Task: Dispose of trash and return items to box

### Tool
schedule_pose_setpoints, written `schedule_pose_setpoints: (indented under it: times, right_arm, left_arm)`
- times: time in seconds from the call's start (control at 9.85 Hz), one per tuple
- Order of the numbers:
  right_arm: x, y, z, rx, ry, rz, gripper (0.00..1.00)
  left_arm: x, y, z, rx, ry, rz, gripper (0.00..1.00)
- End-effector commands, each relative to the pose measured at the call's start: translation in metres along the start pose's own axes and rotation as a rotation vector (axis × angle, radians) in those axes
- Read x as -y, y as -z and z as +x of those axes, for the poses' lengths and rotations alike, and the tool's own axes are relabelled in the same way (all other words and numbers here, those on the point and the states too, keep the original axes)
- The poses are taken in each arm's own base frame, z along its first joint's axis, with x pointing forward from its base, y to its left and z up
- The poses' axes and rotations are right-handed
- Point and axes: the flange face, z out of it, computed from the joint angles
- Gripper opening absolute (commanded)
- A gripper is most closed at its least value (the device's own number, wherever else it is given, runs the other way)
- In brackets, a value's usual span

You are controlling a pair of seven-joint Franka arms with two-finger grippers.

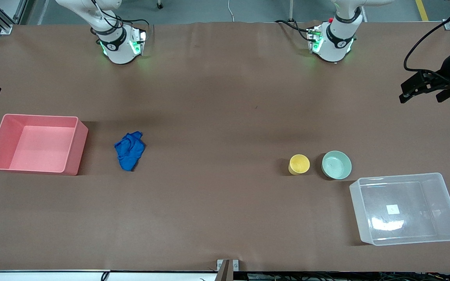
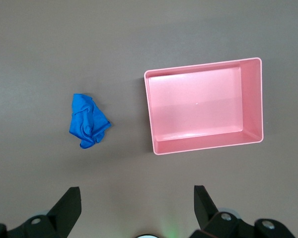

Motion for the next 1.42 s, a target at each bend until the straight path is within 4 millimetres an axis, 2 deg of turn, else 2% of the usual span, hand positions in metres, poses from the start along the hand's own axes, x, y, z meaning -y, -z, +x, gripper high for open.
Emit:
schedule_pose_setpoints:
  times: [0.0,0.3,0.41,0.51,0.61,0.71,0.81,0.91,1.12,1.32]
  right_arm:
    - [-0.001,0.003,-0.001,0.002,0.01,0.012,1.0]
    - [0.002,0.002,0.0,0.002,0.013,0.011,1.0]
    - [0.015,-0.003,0.001,0.005,0.033,0.01,1.0]
    - [0.04,-0.018,0.009,0.02,0.062,0.003,1.0]
    - [0.068,-0.046,0.021,0.037,0.044,-0.008,1.0]
    - [0.101,-0.09,0.03,0.059,0.017,-0.015,1.0]
    - [0.126,-0.135,0.036,0.06,0.018,-0.015,1.0]
    - [0.137,-0.199,0.044,0.071,0.023,-0.013,1.0]
    - [0.15,-0.301,0.04,0.012,0.056,-0.005,1.0]
    - [0.158,-0.378,0.034,-0.035,0.075,0.022,1.0]
  left_arm:
    - [-0.002,-0.015,0.003,0.021,0.001,0.02,1.0]
    - [0.0,-0.017,0.006,0.023,-0.01,0.017,1.0]
    - [0.002,-0.022,0.009,0.031,-0.014,0.017,1.0]
    - [0.002,-0.026,0.012,0.031,-0.014,0.017,1.0]
    - [0.0,-0.034,0.017,0.022,-0.01,0.015,1.0]
    - [0.0,-0.05,0.024,0.032,-0.008,0.017,1.0]
    - [0.001,-0.073,0.028,0.045,-0.016,0.019,1.0]
    - [0.0,-0.108,0.029,0.04,-0.018,0.019,1.0]
    - [0.001,-0.184,0.027,0.022,-0.027,0.016,0.99]
    - [0.006,-0.264,0.024,-0.008,-0.051,0.01,0.99]
